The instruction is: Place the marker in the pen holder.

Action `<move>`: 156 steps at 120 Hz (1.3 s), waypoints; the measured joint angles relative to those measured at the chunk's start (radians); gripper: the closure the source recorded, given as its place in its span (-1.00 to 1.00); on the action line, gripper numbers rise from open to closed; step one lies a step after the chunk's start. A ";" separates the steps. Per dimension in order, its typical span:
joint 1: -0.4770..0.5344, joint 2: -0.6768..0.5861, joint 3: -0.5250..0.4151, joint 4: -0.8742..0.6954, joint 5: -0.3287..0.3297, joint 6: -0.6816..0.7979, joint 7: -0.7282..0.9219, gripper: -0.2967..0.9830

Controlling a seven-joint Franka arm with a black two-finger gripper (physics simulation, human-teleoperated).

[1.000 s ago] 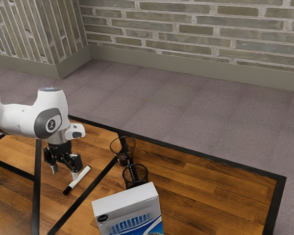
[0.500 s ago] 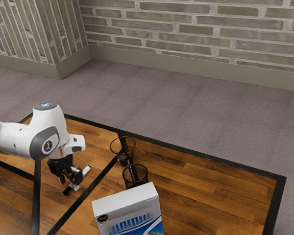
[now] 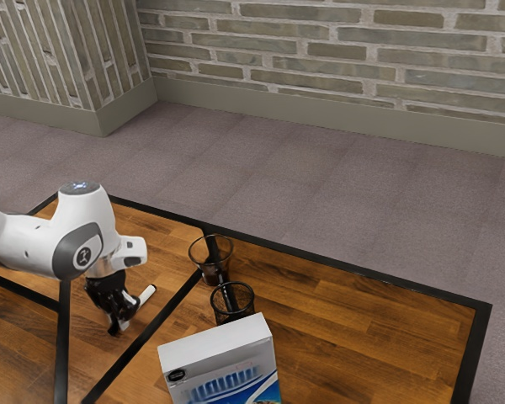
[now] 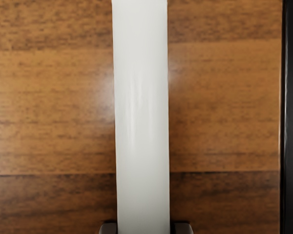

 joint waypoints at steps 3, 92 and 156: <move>0.000 -0.001 0.000 0.000 -0.001 0.000 0.001 0.45; 0.002 -0.007 0.004 0.001 -0.003 -0.015 0.014 0.44; 0.005 -0.084 0.007 0.045 0.029 -0.056 -0.017 0.67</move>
